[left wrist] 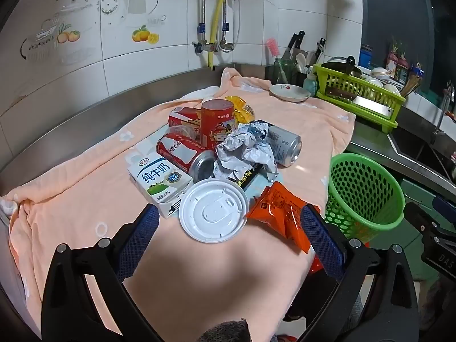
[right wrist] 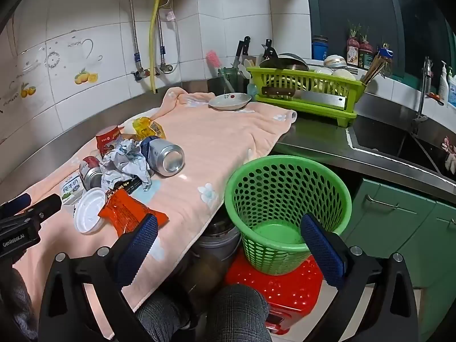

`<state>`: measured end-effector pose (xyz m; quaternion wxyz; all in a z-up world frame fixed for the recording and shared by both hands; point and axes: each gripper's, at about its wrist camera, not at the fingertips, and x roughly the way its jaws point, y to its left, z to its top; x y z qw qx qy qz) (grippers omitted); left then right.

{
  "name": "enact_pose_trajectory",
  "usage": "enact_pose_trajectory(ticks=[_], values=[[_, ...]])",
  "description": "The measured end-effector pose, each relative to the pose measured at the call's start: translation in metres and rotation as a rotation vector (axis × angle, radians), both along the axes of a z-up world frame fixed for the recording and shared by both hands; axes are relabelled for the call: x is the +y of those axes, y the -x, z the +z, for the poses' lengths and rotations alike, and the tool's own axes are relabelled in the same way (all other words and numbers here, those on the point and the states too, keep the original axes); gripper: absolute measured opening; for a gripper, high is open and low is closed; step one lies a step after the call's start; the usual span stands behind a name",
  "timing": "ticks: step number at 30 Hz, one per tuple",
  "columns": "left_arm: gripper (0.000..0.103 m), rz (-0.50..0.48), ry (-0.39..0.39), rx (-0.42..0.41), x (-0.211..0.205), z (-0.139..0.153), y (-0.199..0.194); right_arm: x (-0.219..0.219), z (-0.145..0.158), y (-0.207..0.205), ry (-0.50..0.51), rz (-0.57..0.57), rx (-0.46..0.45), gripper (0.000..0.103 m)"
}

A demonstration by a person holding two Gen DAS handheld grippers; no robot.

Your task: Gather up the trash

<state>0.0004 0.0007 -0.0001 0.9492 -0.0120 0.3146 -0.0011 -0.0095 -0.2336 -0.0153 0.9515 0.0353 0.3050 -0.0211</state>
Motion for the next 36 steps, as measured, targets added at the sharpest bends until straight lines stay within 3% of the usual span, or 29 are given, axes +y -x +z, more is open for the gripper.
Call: enact_pose_trajectory(ticks=[36], values=[[0.098,-0.004,-0.009,-0.012,0.0008,0.0012,0.0002,0.004,-0.0018,0.0003,-0.015,0.004,-0.007,0.097]])
